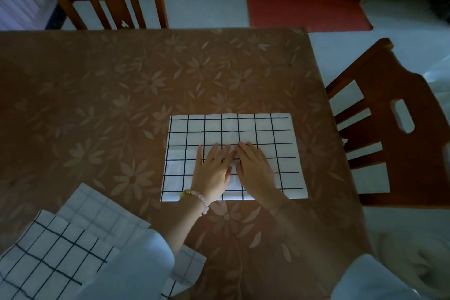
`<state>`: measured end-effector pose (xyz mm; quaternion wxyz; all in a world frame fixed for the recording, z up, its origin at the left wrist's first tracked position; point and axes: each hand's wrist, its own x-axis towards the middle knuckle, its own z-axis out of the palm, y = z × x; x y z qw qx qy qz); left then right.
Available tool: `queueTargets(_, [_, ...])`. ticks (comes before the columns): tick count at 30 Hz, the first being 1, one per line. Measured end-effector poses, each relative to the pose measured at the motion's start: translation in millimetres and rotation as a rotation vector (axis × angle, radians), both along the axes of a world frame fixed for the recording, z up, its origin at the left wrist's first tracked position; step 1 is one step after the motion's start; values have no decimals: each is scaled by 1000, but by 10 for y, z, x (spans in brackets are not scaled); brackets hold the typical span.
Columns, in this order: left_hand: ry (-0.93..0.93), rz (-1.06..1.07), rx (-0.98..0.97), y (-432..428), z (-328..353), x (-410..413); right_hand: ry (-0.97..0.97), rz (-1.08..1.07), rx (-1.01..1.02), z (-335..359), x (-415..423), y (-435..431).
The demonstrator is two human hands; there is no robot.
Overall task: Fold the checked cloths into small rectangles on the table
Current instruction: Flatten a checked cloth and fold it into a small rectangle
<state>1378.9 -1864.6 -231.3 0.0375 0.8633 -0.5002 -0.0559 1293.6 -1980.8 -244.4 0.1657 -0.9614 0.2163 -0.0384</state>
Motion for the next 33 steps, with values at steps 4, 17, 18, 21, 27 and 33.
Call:
queueTargets(4, [10,1,24,139,-177,8,70,34,-49,-118,-79,-27])
queueTargets(17, [11,-14,69,380,-310,139,160,42,-114,-201,-124,-42])
queueTargets(18, [12,-16,78,379,-310,141,159,36,-105,-178,-76,-34])
queueTargets(21, [28,-12,113,365,-287,141,164,34,-100,-94,165,-67])
queueTargets(27, [46,-27,120,361,-260,155,310,76,-55,1,703,-456])
queueTargets(33, [41,-24,103,367,-292,162,255,32,-26,82,707,-403])
